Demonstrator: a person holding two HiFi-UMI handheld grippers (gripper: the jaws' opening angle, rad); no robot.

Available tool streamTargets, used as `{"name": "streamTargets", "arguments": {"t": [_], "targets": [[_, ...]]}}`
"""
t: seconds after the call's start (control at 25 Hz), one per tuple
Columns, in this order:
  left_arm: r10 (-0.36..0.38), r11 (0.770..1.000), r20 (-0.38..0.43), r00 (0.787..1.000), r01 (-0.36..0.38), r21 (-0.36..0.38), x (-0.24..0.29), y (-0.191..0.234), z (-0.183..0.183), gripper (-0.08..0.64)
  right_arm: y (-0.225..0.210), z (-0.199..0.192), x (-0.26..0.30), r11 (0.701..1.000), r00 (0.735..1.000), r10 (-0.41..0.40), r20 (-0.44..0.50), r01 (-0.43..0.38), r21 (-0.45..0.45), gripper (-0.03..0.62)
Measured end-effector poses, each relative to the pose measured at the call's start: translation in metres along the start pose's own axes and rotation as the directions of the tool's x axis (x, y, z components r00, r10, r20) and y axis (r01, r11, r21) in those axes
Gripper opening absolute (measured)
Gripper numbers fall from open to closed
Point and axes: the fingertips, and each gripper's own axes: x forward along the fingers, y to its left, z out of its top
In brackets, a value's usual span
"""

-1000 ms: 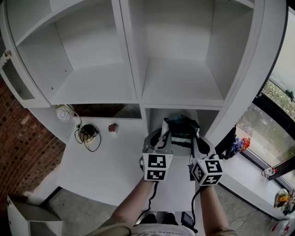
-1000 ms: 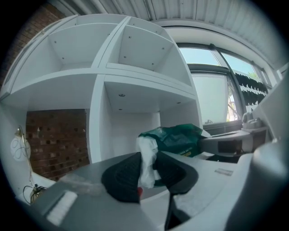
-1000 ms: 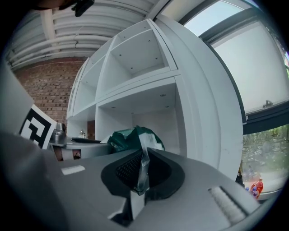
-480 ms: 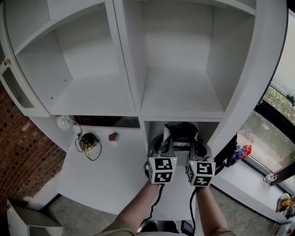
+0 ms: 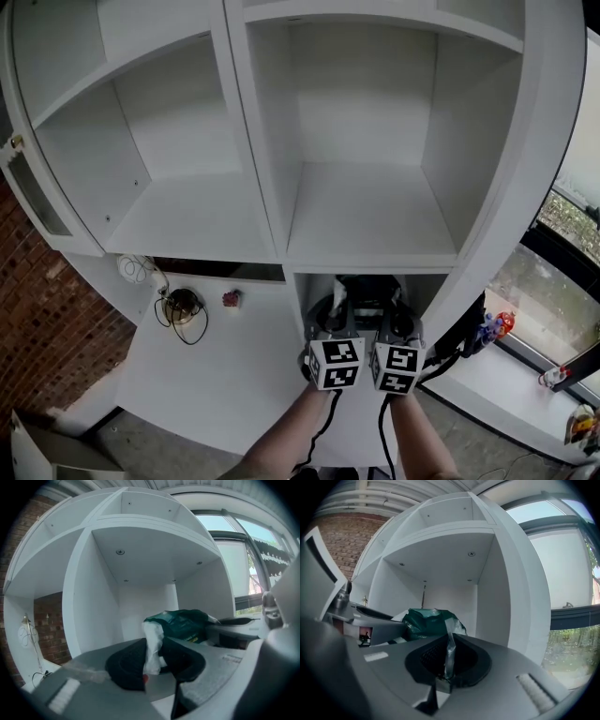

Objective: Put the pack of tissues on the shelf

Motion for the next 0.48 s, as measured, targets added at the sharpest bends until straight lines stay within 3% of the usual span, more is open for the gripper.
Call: {"name": "streamTargets", "arguments": {"t": [0.48], "targets": [[0.022, 1.0, -0.041, 0.999, -0.022, 0.02, 0.017, 0.006, -0.013, 0.121, 0.003, -0.016, 0.021, 1.0, 0.999, 0.005, -0.039, -0.006, -0.018, 0.005]]}}
